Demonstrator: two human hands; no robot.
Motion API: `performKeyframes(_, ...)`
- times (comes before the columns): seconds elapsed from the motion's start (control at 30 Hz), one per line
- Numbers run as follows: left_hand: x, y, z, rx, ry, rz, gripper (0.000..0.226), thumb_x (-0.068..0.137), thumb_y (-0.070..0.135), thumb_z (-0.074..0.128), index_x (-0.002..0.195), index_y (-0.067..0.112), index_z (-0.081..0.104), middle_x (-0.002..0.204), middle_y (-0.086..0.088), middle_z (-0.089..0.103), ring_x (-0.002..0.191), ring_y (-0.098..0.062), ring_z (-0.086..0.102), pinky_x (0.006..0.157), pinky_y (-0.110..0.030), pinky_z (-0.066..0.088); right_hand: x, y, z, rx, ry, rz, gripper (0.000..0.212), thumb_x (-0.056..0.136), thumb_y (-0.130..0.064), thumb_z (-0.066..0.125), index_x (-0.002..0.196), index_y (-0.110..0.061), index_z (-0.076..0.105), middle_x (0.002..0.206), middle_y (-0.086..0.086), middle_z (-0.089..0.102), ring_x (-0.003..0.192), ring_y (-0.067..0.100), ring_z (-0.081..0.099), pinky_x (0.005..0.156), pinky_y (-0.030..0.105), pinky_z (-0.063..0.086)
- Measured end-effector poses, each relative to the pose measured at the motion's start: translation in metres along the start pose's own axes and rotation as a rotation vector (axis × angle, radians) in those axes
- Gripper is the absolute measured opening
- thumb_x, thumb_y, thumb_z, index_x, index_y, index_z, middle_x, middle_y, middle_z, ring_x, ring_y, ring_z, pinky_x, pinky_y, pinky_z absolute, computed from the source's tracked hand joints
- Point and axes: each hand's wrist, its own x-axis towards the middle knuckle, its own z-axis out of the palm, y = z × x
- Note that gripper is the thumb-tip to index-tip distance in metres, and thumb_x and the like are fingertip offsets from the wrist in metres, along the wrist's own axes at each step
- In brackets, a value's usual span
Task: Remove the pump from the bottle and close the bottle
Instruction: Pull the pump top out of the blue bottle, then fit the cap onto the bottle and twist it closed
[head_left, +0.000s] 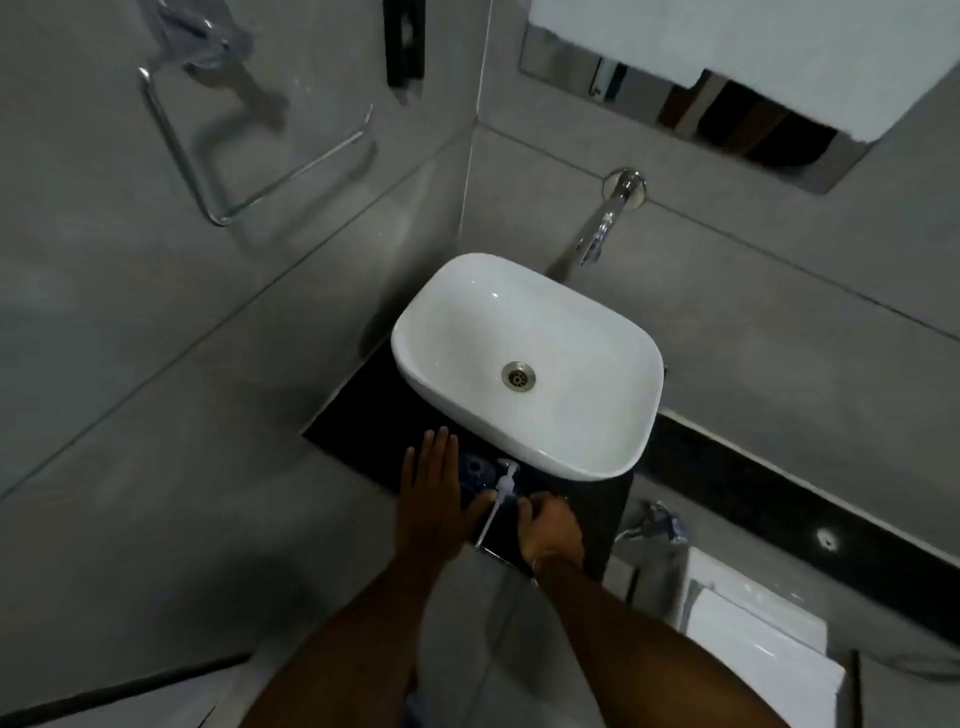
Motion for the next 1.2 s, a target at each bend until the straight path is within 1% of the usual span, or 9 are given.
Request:
performKeyframes(0.17,0.016,-0.014,0.011,-0.054,-0.035,-0.009,0.089,0.089,0.064,0.059,0.152,0.005,0.039,0.162,-0.014,0.037,0.153,-0.032,0.027,0.125,-0.053,0.021,0.026,-0.033,0.015,0.162,0.017,0.221,0.043,0.093,-0.053,0.067,0.115,-0.018,0.079,0.123,0.014,0.078,0.119,0.039,0.071,0.093,0.035,0.054)
performKeyframes(0.37,0.019,-0.021,0.021,-0.106,-0.047,0.014,0.086,0.092,0.073,0.039,0.145,0.006,0.049,0.156,-0.012,0.047,0.151,-0.028,0.032,0.125,-0.053,0.023,0.043,-0.044,0.03,0.191,0.038,0.252,0.03,0.091,-0.034,0.072,0.114,-0.016,0.081,0.12,0.017,0.079,0.114,0.04,0.073,0.094,0.038,0.057)
performKeyframes(0.53,0.015,-0.025,0.027,-0.151,-0.03,0.023,0.087,0.091,0.074,0.041,0.145,0.006,0.049,0.156,-0.011,0.048,0.152,-0.027,0.031,0.126,-0.051,0.02,0.018,-0.029,0.013,0.198,0.059,0.07,0.021,0.092,-0.02,0.072,0.108,-0.008,0.08,0.105,0.018,0.08,0.102,0.037,0.073,0.087,0.035,0.055)
performKeyframes(0.6,0.015,-0.026,0.029,-0.171,-0.012,0.022,0.086,0.091,0.073,0.044,0.144,0.006,0.05,0.155,-0.011,0.049,0.151,-0.027,0.032,0.126,-0.052,0.021,0.001,-0.023,-0.002,0.321,0.143,-0.022,0.006,0.091,-0.011,0.076,0.094,-0.006,0.075,0.085,0.012,0.072,0.083,0.027,0.068,0.074,0.029,0.051)
performKeyframes(0.7,0.016,-0.026,0.03,-0.189,0.001,0.015,0.086,0.09,0.074,0.045,0.144,0.007,0.05,0.154,-0.011,0.05,0.151,-0.026,0.033,0.125,-0.051,0.022,-0.018,-0.031,-0.03,0.597,0.277,-0.152,0.014,0.088,-0.003,0.08,0.086,0.001,0.067,0.07,0.007,0.064,0.068,0.016,0.062,0.069,0.024,0.052)
performKeyframes(0.8,0.016,-0.026,0.031,-0.205,0.011,0.013,0.086,0.09,0.073,0.046,0.144,0.007,0.051,0.153,-0.011,0.052,0.15,-0.026,0.034,0.125,-0.052,0.023,-0.032,-0.054,-0.047,0.744,0.295,-0.296,0.015,0.088,-0.003,0.081,0.102,0.0,0.077,0.078,0.01,0.076,0.076,0.011,0.074,0.078,0.021,0.061)
performKeyframes(0.93,0.015,-0.027,0.031,-0.199,0.006,0.019,0.087,0.091,0.076,0.041,0.144,0.008,0.05,0.153,-0.01,0.052,0.151,-0.025,0.033,0.126,-0.049,0.019,-0.032,-0.069,-0.042,0.729,0.29,-0.363,0.024,0.086,-0.002,0.083,0.109,-0.001,0.077,0.104,0.019,0.077,0.098,0.028,0.077,0.091,0.034,0.062)
performKeyframes(1.1,0.015,-0.027,0.031,-0.199,0.004,0.017,0.088,0.091,0.077,0.038,0.144,0.007,0.05,0.153,-0.01,0.052,0.15,-0.025,0.034,0.125,-0.051,0.023,-0.024,-0.067,-0.026,0.677,0.268,-0.425,0.035,0.084,-0.006,0.084,0.102,-0.035,0.078,0.104,-0.009,0.076,0.096,0.009,0.077,0.084,0.017,0.061)
performKeyframes(1.2,0.015,-0.025,0.028,-0.226,0.008,0.017,0.092,0.092,0.078,0.026,0.143,0.006,0.052,0.153,-0.01,0.052,0.15,-0.026,0.034,0.123,-0.055,0.026,-0.014,-0.066,-0.011,0.628,0.215,-0.415,0.049,0.083,-0.006,0.084,0.094,-0.053,0.076,0.101,-0.014,0.076,0.094,0.006,0.077,0.085,0.022,0.063)
